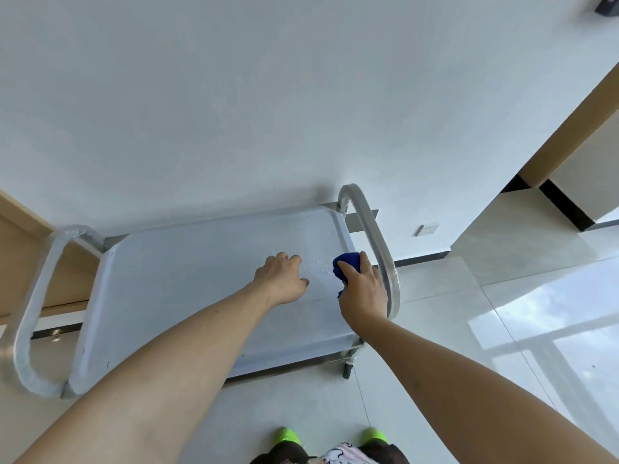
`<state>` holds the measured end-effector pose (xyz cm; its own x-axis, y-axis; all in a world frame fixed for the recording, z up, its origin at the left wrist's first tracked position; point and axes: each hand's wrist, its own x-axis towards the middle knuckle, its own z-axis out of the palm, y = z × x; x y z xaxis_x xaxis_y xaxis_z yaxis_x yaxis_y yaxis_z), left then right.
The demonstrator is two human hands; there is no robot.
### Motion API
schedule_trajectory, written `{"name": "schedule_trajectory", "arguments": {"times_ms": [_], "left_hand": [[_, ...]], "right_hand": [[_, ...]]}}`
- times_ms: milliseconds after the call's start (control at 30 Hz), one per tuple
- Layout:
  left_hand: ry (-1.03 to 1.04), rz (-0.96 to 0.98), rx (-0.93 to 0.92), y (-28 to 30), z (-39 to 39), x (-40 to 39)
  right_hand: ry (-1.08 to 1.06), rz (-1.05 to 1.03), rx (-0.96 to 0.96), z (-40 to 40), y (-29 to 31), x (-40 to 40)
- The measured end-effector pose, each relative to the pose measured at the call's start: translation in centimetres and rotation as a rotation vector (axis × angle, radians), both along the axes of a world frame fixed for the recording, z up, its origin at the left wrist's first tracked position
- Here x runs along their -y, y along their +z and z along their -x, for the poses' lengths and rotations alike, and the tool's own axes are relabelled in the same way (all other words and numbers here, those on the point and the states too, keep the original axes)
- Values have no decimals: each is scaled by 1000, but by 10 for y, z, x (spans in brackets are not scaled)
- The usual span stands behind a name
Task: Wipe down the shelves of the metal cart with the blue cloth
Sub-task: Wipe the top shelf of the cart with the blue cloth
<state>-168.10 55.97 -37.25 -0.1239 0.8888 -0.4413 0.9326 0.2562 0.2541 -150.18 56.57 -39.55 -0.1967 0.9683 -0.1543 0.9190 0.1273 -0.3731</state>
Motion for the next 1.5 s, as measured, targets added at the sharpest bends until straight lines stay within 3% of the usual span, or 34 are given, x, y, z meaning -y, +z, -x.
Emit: {"name": "schedule_trajectory", "arguments": {"times_ms": [133, 500, 800, 1000, 1500], "left_hand": [[-23, 43, 9, -17, 8, 2], [-16, 91, 50, -52, 20, 4], [8, 82, -40, -88, 19, -20], [77, 255, -150, -106, 23, -41], [129, 221, -165, -133, 27, -59]], "right_hand": [[126, 85, 95, 11, -19, 10], [114, 249, 198, 16, -73, 19], [300, 154, 265, 12, -128, -6], [395, 40, 249, 9, -151, -17], [398, -54, 217, 73, -168, -133]]}}
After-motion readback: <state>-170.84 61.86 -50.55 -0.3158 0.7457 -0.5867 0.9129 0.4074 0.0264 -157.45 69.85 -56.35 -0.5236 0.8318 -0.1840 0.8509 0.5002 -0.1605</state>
